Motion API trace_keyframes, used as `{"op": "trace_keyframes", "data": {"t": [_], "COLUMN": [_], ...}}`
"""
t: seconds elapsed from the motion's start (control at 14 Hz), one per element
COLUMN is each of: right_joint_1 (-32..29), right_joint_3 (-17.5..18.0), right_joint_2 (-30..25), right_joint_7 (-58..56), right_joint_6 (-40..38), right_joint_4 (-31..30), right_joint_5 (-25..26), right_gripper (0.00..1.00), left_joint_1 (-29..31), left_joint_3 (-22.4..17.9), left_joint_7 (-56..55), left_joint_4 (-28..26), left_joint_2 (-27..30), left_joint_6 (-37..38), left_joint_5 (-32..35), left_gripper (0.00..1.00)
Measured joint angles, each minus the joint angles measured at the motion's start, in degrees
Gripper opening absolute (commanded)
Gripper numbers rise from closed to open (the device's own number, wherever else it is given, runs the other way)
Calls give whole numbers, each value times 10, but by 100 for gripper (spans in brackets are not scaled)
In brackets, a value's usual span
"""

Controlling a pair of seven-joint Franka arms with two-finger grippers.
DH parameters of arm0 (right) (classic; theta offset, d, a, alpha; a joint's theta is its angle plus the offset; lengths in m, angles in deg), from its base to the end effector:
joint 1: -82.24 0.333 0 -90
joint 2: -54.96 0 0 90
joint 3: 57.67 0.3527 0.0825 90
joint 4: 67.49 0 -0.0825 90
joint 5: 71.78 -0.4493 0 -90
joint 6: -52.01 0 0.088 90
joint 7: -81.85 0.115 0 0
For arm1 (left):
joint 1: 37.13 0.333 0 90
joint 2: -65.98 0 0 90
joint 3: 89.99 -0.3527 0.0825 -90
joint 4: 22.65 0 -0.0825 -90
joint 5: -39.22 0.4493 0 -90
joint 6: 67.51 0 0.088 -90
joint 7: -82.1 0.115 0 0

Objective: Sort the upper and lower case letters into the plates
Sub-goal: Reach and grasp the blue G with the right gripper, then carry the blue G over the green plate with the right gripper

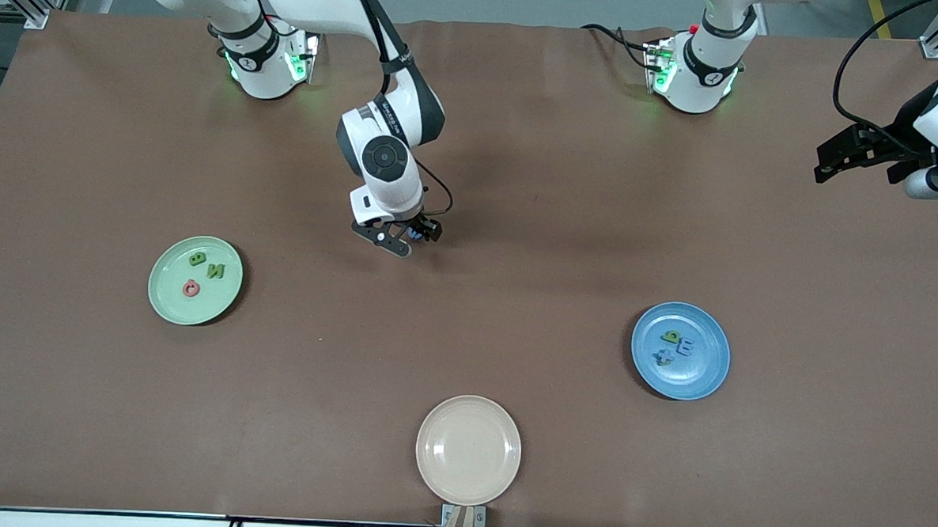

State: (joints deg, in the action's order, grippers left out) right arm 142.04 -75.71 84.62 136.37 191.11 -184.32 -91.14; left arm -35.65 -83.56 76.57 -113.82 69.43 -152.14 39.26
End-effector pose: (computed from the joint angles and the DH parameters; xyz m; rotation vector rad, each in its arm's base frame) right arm 0.4769 0.4272 0.1598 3.0277 -0.7055 -0.1506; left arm 0.5862 -0.0528 0.6705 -3.1281 -0.0165 0.0835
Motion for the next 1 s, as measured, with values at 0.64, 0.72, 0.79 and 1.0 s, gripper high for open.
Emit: {"op": "trace_keyframes", "data": {"t": [0.64,0.72,0.79,1.0], "right_joint_1": [4,4,5,6], "right_joint_3": [1,1,1,0], "right_joint_2": [18,18,18,18], "right_joint_7": [0,0,0,0], "right_joint_6": [24,25,24,24], "right_joint_4": [5,7,7,7], "right_joint_5": [-13,-14,-15,-15], "right_gripper": [30,23,18,13], "left_joint_1": [0,0,1,0], "left_joint_3": [0,0,0,0], "left_joint_7": [0,0,0,0], "left_joint_4": [0,0,0,0], "left_joint_2": [0,0,0,0], "left_joint_6": [0,0,0,0], "left_joint_5": [0,0,0,0], "left_gripper": [100,100,100,100]}}
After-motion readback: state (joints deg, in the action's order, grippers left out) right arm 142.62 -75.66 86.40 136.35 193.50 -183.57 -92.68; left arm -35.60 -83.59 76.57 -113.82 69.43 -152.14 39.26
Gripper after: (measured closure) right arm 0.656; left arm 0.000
